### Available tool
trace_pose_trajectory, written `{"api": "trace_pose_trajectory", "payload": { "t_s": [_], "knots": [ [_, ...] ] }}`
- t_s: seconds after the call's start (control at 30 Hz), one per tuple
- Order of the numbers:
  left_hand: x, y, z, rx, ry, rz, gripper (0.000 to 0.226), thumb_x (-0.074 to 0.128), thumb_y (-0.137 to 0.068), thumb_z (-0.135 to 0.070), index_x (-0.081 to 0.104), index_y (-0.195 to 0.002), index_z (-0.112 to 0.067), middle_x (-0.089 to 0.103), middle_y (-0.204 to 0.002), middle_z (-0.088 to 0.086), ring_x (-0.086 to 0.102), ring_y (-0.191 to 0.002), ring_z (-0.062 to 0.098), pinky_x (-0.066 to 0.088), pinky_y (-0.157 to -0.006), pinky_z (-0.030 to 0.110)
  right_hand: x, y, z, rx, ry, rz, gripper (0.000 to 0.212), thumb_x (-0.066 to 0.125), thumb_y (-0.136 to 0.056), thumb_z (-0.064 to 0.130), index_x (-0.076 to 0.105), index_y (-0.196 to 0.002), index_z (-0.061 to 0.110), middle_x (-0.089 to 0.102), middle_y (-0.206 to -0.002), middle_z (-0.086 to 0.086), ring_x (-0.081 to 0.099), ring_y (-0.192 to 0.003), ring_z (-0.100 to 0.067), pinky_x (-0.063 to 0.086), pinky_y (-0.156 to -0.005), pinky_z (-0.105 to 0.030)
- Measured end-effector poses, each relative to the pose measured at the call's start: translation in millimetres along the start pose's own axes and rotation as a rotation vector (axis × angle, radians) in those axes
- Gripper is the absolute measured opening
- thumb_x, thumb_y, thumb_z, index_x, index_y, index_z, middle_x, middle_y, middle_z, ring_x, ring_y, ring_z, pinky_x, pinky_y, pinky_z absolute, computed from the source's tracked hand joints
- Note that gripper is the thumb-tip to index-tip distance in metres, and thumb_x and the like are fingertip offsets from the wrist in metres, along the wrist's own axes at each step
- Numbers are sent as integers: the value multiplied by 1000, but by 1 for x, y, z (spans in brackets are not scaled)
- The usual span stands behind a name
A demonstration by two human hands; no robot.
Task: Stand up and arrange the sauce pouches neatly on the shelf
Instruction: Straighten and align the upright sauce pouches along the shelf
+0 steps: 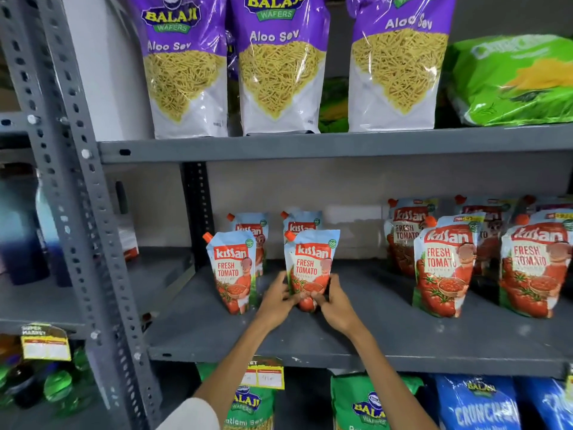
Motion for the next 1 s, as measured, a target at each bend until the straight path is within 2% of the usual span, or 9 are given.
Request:
{"api": "trace_pose_trajectory", "payload": {
  "t_s": [0.27, 0.4, 0.53, 0.63, 0.7, 0.77, 0.83, 0.9, 1.0],
  "knots": [
    [0, 7, -3, 14, -20, -24, 47, 71, -90, -10, 44, -126, -26, 67, -113, -2, 65, -97, -2, 54, -73, 8, -5, 1, -3, -1, -13, 13, 46, 61, -94, 16, 34, -131, 15, 58, -121, 5, 58, -115, -16, 49, -99, -35],
    [-2, 8, -4, 19, -41, -45, 49, 73, -89, -13, 46, -129, -23, 69, -117, 2, 65, -96, -1, 55, -75, 10, -5, -2, -3, 11, -27, 63, 47, 61, -94, 16, 35, -134, 14, 58, -131, -3, 55, -122, -19, 47, -104, -38],
    [-2, 14, -8, 6, -45, -68, 58, 76, -87, -16, 45, -137, -15, 68, -123, 7, 67, -106, 16, 54, -83, 17, -7, 4, 3, 38, -31, 81, 56, 62, -93, 14, 31, -140, 8, 52, -139, -10, 50, -131, -25, 43, -109, -42],
    [-8, 28, -12, 24, 2, -110, 78, 79, -85, -22, 35, -149, -18, 55, -126, -5, 57, -118, 14, 49, -96, 24, -19, 17, 6, 70, 49, -150, 75, 76, -81, 14, 33, -142, 6, 39, -138, -15, 44, -126, -23, 39, -108, -35],
    [-20, 44, -16, 98, 17, -188, 73, 81, -82, -29, 42, -144, -25, 57, -130, -11, 59, -117, 8, 51, -94, 22, -28, 32, 17, -4, 62, -418, 65, 80, -74, 8, 46, -129, 12, 43, -125, -10, 47, -106, -15, 44, -95, -29],
    [-41, 61, -18, 206, -22, -298, 51, 81, -79, -38, 55, -122, -35, 64, -111, -18, 65, -100, 3, 54, -79, 16, -21, 44, 37, -136, 32, -564, 45, 78, -74, 5, 53, -108, 21, 51, -109, -2, 56, -90, -13, 52, -81, -28],
    [-72, 74, -17, 272, -21, -444, 33, 83, -78, -34, 59, -102, -34, 63, -96, -11, 63, -82, 9, 53, -68, 18, 2, 42, 57, -224, 16, -505, 30, 74, -78, 3, 57, -93, 23, 61, -94, 0, 62, -78, -9, 53, -71, -21],
    [-106, 83, -9, 272, -7, -609, 33, 84, -77, -21, 56, -92, -29, 60, -94, 0, 60, -74, 14, 53, -68, 28, 34, 31, 69, -251, 1, -333, 24, 70, -81, -1, 61, -92, 18, 67, -88, 0, 65, -76, -8, 54, -70, -17],
    [-157, 79, 9, 189, -131, -698, 51, 88, -72, -14, 52, -107, -21, 53, -109, 1, 54, -86, 11, 49, -79, 27, 91, 13, 78, -176, -5, -102, 42, 73, -79, 1, 54, -115, 11, 60, -107, 2, 60, -95, -10, 52, -80, -18]
  ]
}}
Point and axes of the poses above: each hand's wrist, its own y-axis away from the middle knuckle, its own x-axis out of the palm, z = x × y, the point moved 6 cm from there along -y, towards the middle knuckle
